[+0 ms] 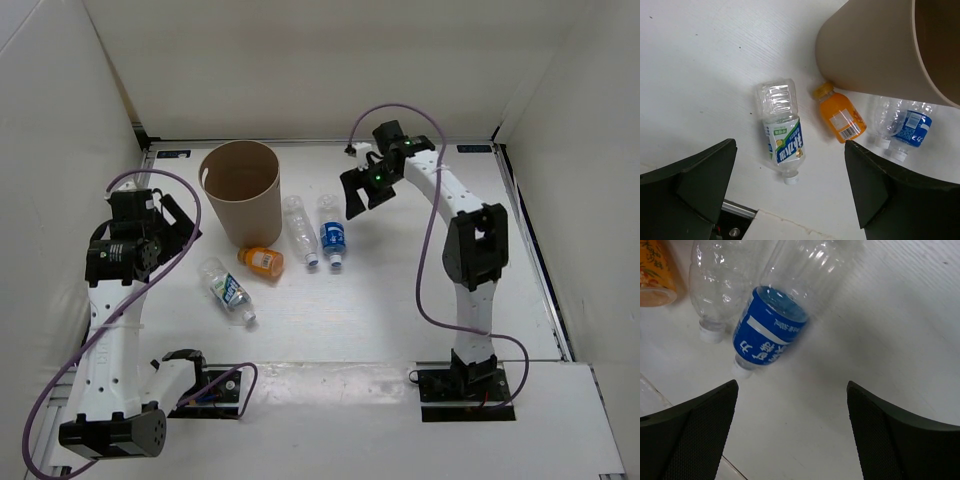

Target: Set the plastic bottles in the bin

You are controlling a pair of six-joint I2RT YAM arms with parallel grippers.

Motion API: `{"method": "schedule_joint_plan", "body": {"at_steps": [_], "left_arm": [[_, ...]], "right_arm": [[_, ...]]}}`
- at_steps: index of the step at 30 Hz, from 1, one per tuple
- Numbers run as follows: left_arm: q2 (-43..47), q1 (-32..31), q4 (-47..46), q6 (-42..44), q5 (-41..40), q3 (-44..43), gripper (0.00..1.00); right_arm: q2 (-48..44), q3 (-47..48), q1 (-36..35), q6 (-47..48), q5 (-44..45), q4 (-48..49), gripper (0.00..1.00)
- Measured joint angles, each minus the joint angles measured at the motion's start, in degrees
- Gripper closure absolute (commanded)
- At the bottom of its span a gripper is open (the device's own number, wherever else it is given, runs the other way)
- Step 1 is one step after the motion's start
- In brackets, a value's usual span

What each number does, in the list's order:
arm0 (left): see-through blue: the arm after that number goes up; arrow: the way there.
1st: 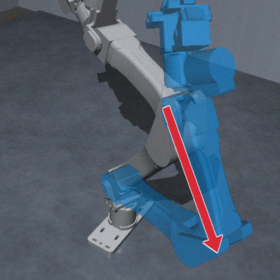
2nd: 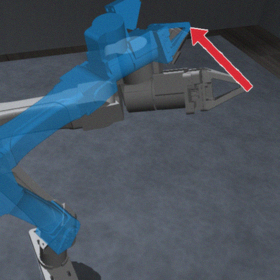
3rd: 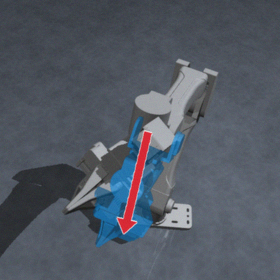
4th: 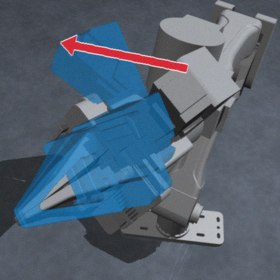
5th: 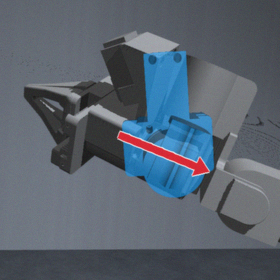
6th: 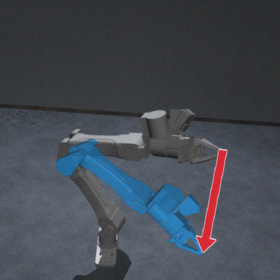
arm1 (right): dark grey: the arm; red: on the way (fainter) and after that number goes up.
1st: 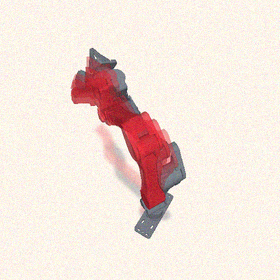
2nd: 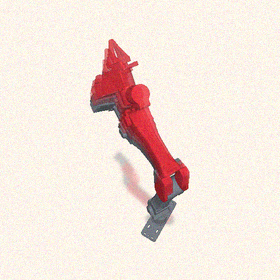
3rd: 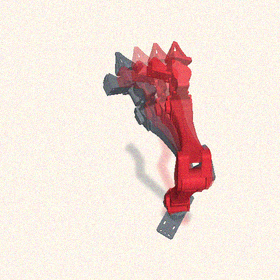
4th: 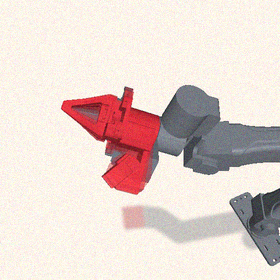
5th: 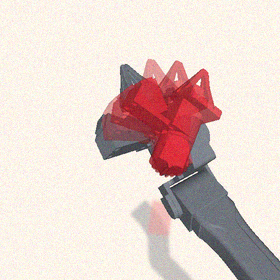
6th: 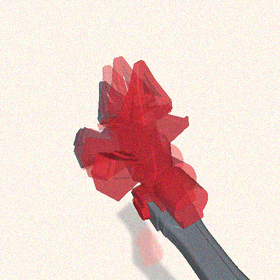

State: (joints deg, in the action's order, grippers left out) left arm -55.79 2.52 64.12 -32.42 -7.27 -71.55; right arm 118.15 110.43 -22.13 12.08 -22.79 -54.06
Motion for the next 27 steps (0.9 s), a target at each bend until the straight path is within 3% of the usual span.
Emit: {"method": "schedule_joint_plan", "body": {"at_steps": [15, 21, 26, 27], "left_arm": [[0.1, 0.0, 5.2, -1.2, 0.4, 1.0, 0.01], [-0.4, 0.0, 6.9, -1.2, 0.2, 1.0, 0.01], [-2.0, 0.0, 7.9, -1.0, 0.2, 0.8, 0.01], [-2.4, 0.0, 8.0, -0.9, 0.2, 0.7, 0.01]], "right_arm": [[13.2, 5.7, -4.9, -7.5, -3.4, -0.1, 0.10], [16.8, 7.0, -5.4, -8.7, -3.9, -2.3, 0.18], [23.6, 16.1, -5.9, -9.0, -3.9, -7.4, 0.30], [24.3, 17.5, -6.1, -9.0, -3.7, -8.2, 0.36]]}}
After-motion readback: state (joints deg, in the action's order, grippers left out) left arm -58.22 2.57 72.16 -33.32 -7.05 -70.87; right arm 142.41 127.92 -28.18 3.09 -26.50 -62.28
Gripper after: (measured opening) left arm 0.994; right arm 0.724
